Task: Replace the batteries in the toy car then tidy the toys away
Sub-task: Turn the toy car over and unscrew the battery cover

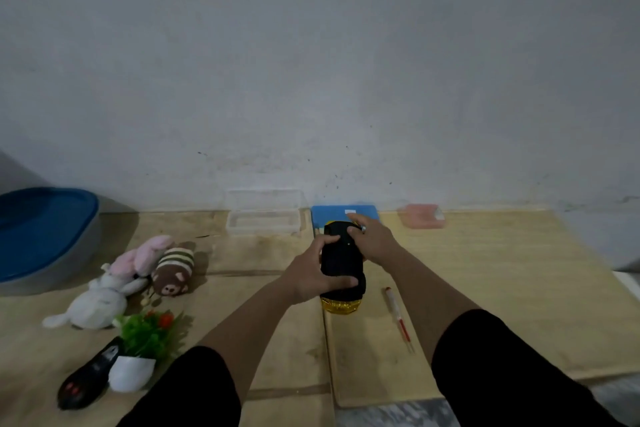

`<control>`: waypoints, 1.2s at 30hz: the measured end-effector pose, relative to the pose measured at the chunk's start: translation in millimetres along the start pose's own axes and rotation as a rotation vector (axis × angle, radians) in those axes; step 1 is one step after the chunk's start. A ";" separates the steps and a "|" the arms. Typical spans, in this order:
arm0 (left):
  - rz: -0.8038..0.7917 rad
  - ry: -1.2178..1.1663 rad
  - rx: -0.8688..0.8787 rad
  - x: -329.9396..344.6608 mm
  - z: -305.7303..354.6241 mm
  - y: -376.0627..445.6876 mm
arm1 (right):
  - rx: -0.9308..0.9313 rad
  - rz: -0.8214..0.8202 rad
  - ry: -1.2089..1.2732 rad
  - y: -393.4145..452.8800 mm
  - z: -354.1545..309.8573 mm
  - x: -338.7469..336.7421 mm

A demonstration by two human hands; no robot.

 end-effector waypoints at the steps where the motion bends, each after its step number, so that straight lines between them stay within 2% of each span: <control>1: -0.019 -0.018 0.000 4.5 -2.8 1.5 | -0.002 -0.003 0.003 -1.4 4.1 -0.1; 4: -0.028 -0.005 -0.020 14.0 -11.9 8.3 | -0.039 -0.009 0.012 -5.1 16.5 0.3; 8: 0.043 0.003 -0.073 22.9 -27.4 16.1 | -0.070 0.002 0.020 -8.7 56.4 -7.6; 16: 0.160 0.027 -0.224 52.0 -55.8 24.2 | 0.189 -0.099 -0.216 -20.0 186.5 -12.9; 20: 0.179 0.008 -0.266 71.0 -62.6 26.3 | 0.190 -0.086 -0.295 -14.1 209.0 -11.5; 23: 0.178 -0.006 -0.275 80.8 -64.7 29.8 | 0.172 -0.105 -0.276 -5.6 205.3 -14.8; 30: 0.176 0.021 -0.274 81.2 -40.6 41.4 | -0.050 0.177 0.105 38.9 102.7 -87.9; 36: 0.190 0.017 -0.247 77.4 -18.9 47.5 | -0.061 0.225 0.323 47.9 61.4 -106.7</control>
Point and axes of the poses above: each hand's wrist, its own y-axis towards the middle knuckle, its own x-axis out of the palm, z = x × y, the point moved 10 cm from there along y, towards the middle knuckle, and after that the axes turned 15 degrees about y, right-handed, at the moved point
